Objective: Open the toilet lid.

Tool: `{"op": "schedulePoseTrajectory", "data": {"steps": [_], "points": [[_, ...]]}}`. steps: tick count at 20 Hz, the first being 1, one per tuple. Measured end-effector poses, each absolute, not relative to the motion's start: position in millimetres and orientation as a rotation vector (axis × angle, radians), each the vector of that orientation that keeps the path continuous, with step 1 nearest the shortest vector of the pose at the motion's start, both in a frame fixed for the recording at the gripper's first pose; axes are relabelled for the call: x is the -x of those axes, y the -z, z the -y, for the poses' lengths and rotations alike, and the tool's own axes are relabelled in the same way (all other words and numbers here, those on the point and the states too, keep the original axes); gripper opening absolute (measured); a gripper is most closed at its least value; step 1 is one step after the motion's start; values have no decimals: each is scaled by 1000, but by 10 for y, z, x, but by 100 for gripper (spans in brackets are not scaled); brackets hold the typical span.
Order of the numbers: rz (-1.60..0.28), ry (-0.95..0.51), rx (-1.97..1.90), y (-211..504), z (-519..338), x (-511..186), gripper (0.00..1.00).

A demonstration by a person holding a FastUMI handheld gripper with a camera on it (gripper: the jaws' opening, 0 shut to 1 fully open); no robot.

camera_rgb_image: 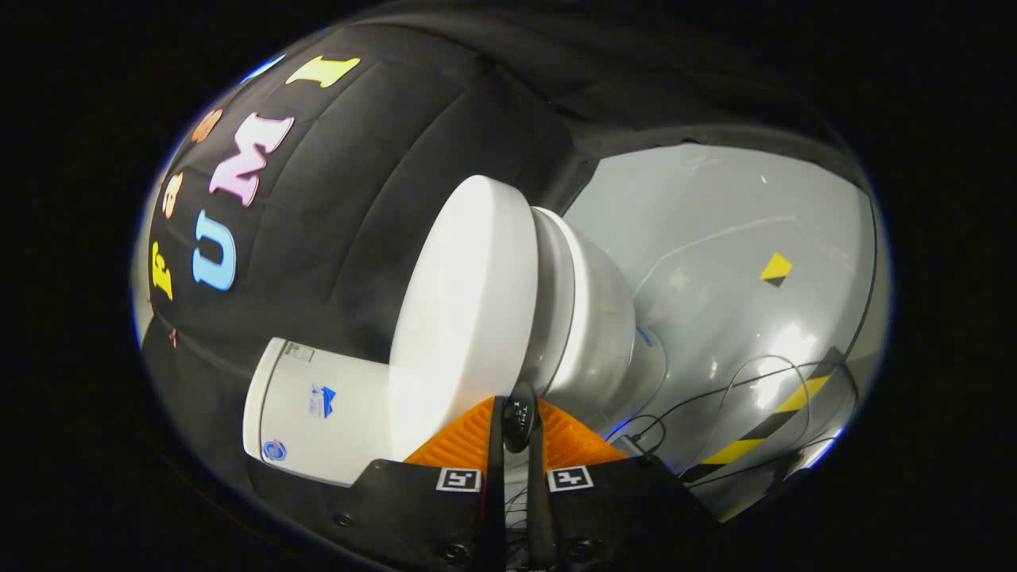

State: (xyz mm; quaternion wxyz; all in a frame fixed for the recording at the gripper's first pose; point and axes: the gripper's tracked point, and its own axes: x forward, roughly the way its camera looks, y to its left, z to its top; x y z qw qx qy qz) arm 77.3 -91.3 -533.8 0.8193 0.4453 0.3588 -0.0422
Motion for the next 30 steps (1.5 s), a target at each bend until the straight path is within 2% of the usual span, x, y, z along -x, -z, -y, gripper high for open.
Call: {"op": "schedulePoseTrajectory", "data": {"steps": [8,15,20,30], "points": [[-698,35,-610,4552,705,-896,16],[-591,-73,-398,3651,48,-974,15],[-546,-119,-315,3331,-394,-997,14],[-461,-285,-167,2868,-1491,-983,16]]}}
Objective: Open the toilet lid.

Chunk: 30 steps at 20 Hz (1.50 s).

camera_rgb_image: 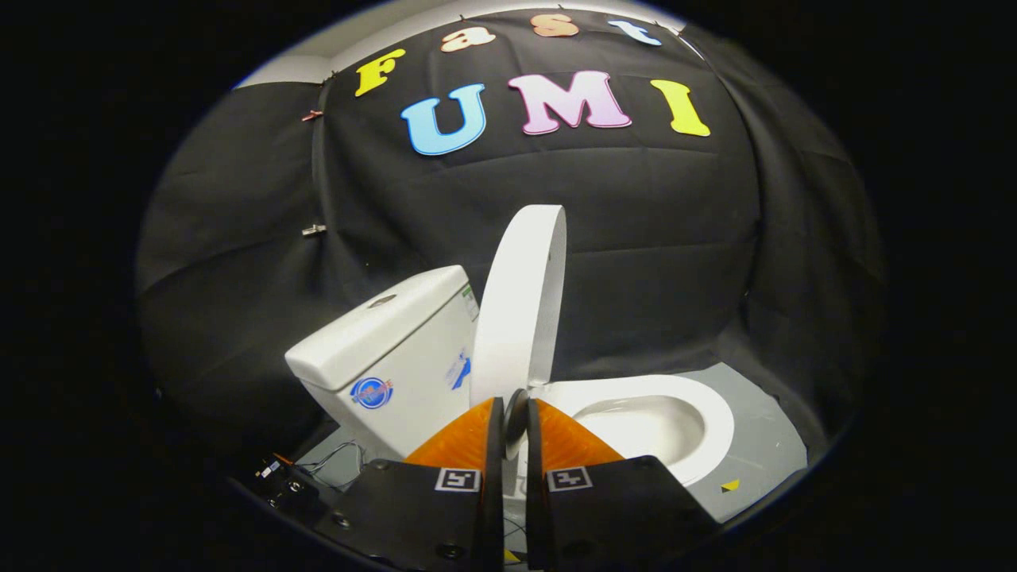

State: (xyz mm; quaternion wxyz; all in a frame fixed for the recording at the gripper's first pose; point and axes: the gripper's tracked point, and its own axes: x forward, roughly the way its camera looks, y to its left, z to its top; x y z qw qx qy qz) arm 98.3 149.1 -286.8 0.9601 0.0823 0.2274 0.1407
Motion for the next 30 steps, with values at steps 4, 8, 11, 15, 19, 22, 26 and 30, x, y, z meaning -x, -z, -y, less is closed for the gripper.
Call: {"op": "schedulePoseTrajectory", "data": {"steps": [4,8,11,15,19,22,26,30], "points": [[-455,-331,-156,2800,-1751,-990,16],[-454,-374,-148,2771,-2014,-953,16],[-456,-402,-132,2812,-2185,-949,16],[-459,-421,-115,2832,-2313,-941,16],[-464,-432,-105,2848,-2416,-928,16],[-467,-439,-102,2861,-2465,-919,16],[-465,-445,-95,2874,-2527,-924,16],[-463,-448,-97,2880,-2566,-911,16]]}}
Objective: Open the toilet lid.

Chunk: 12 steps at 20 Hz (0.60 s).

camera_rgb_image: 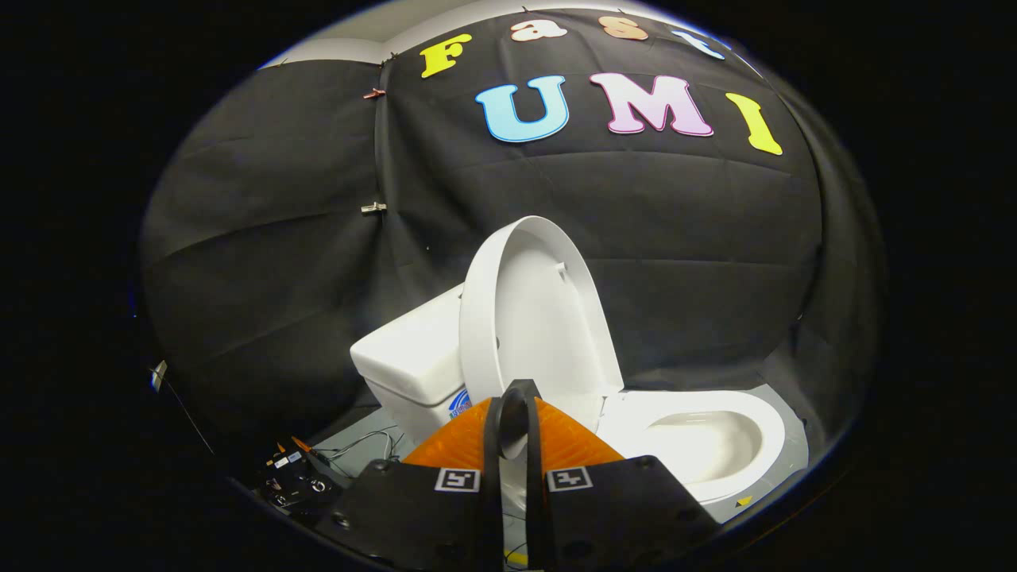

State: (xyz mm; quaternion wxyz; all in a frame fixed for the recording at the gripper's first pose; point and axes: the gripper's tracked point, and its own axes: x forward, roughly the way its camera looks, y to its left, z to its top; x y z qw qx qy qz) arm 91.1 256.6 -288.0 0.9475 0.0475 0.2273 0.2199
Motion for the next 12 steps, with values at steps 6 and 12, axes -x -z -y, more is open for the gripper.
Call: {"op": "schedulePoseTrajectory", "data": {"steps": [6,12], "points": [[-458,-446,-83,2894,-2601,-920,16],[-466,-445,-82,2892,-2601,-917,24]]}}
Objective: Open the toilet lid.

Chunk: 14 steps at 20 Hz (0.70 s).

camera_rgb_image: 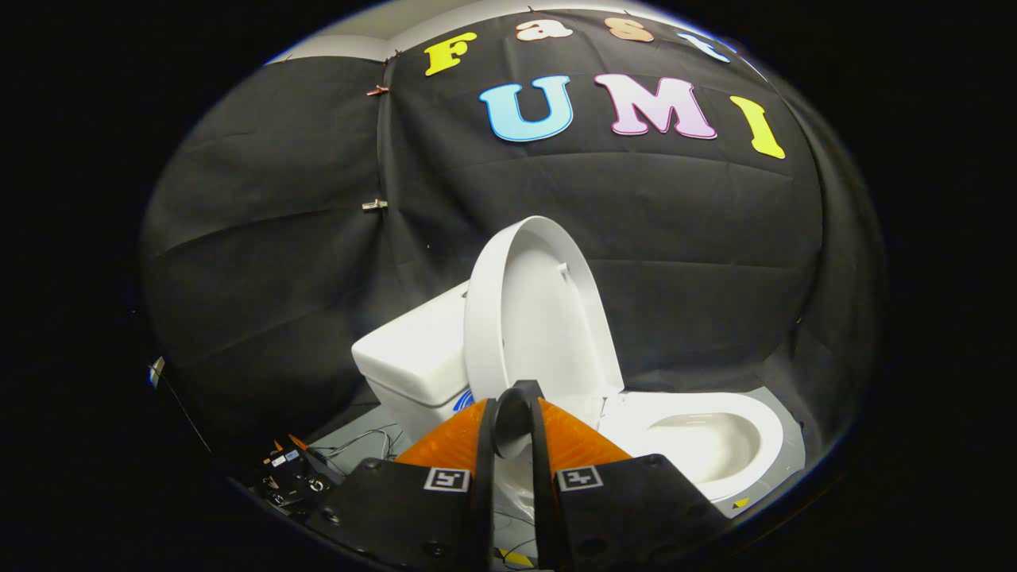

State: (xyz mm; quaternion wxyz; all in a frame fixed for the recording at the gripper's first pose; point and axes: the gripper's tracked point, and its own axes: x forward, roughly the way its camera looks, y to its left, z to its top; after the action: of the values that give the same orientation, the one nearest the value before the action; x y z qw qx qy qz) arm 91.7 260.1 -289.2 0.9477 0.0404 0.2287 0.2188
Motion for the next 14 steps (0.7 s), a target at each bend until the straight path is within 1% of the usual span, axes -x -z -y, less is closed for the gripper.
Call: {"op": "schedulePoseTrajectory", "data": {"steps": [1,2,3,4,6,7,9,14], "points": [[-476,-445,-88,2912,-2595,-909,27],[-480,-443,-98,2901,-2571,-896,31],[-483,-440,-108,2879,-2540,-863,32],[-475,-425,-114,2842,-2496,-874,37],[-458,-427,-136,2745,-2443,-855,74],[-450,-422,-140,2703,-2415,-867,86],[-426,-426,-154,2544,-2358,-814,97],[-331,-422,-137,2011,-2198,-712,99]]}}
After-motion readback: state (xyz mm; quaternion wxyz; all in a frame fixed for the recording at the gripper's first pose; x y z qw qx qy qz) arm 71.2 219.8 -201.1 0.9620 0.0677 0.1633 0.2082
